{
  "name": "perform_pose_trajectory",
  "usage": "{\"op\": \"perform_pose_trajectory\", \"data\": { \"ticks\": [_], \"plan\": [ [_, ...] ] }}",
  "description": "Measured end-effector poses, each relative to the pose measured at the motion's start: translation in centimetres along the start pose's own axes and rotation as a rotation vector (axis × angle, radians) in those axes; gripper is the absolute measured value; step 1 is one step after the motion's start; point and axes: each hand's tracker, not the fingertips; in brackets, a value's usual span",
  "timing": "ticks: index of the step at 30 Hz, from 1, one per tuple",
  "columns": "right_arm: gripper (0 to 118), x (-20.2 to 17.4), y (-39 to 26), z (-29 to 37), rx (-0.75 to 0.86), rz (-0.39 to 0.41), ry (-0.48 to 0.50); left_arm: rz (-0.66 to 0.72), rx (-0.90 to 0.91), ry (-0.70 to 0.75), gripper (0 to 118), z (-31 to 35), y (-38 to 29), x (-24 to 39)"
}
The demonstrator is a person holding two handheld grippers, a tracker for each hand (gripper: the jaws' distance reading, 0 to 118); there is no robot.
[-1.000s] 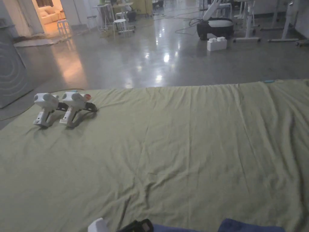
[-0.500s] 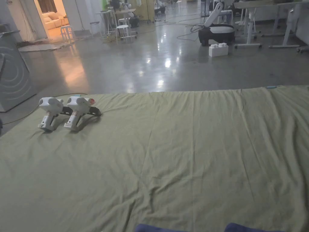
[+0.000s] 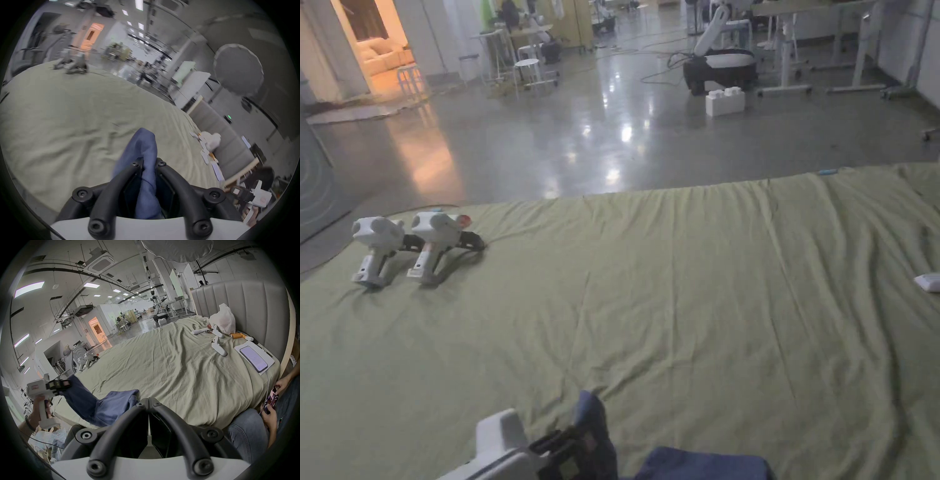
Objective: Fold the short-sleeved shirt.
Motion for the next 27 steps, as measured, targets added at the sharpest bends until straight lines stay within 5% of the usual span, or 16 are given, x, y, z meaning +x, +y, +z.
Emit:
{"op": "perform_pose_trajectory", "data": {
  "ticks": [6,9,13,14,17,18,19,20,23,27],
  "plan": [
    [0,0.6,0.1,2.0,0.029,0.012,-0.052,-0.152,-0.234,-0.052,9,-10.6,-6.4,5.7],
    [0,1.6,-0.4,2.5,0.031,-0.012,-0.081,-0.104,-0.298,-0.071,13,-12.5,-8.1,5.8],
    [0,2.8,-1.3,2.1,0.015,-0.056,-0.093,0.019,-0.294,-0.155,81,-11.8,-7.6,4.8],
    [0,3.0,-1.5,2.0,0.014,-0.06,-0.095,0.016,-0.264,-0.152,84,-11.0,-7.2,4.6],
    [0,3.3,-1.8,2.0,0.014,-0.072,-0.089,0.056,-0.155,-0.141,73,-8.9,-6.0,3.3],
    [0,3.2,-1.8,2.0,0.013,-0.078,-0.087,0.092,-0.126,-0.131,59,-8.7,-6.0,2.7],
    [0,3.2,-1.8,2.0,0.008,-0.083,-0.083,0.134,-0.15,-0.143,23,-9.5,-6.3,2.3],
    [0,3.2,-1.8,2.0,0.003,-0.081,-0.081,0.156,-0.224,-0.175,1,-10.4,-6.8,2.2],
    [0,2.8,-1.9,2.1,-0.005,-0.053,-0.101,0.092,-0.34,-0.242,1,-13.2,-9.4,2.9],
    [0,2.1,-2.0,1.9,-0.032,-0.04,-0.093,-0.077,-0.456,-0.138,0,-15.9,-12.7,4.8]
  ]
}}
